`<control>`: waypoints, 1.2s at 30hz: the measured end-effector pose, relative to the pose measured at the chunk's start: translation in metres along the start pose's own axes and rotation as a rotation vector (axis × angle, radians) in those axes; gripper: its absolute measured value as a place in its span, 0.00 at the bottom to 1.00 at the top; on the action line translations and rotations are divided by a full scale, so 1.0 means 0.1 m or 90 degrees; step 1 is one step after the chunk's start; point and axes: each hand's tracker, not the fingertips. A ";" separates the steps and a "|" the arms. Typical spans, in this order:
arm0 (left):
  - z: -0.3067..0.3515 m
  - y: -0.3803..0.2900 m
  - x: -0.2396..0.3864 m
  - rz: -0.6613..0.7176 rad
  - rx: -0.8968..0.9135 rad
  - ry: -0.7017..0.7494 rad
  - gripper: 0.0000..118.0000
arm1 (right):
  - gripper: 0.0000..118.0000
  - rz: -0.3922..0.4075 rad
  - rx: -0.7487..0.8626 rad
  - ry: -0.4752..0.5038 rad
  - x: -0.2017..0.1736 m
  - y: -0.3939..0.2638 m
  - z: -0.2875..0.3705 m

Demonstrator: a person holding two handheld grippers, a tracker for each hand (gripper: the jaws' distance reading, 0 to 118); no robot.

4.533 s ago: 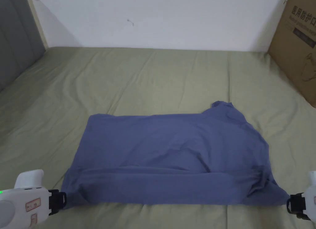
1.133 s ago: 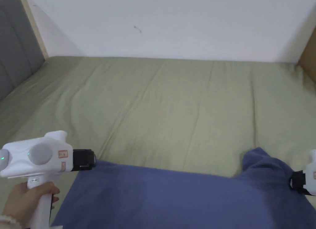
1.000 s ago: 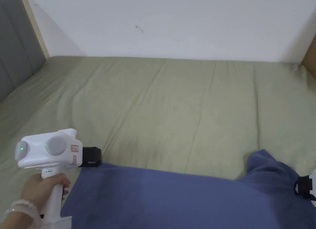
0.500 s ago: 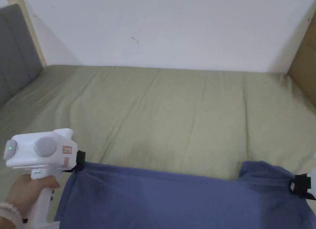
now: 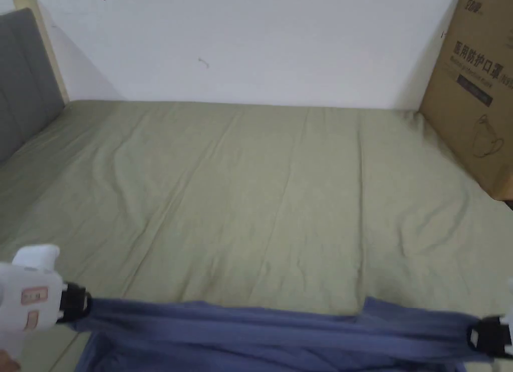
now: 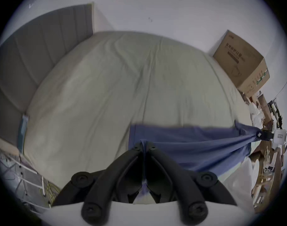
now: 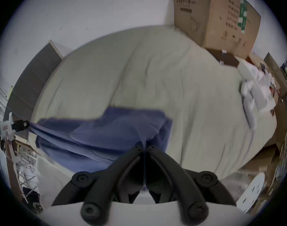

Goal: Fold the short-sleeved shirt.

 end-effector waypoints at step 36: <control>-0.06 -0.63 -0.58 0.278 0.021 -0.144 0.73 | 0.00 0.124 0.024 0.169 -2.08 -0.28 -0.34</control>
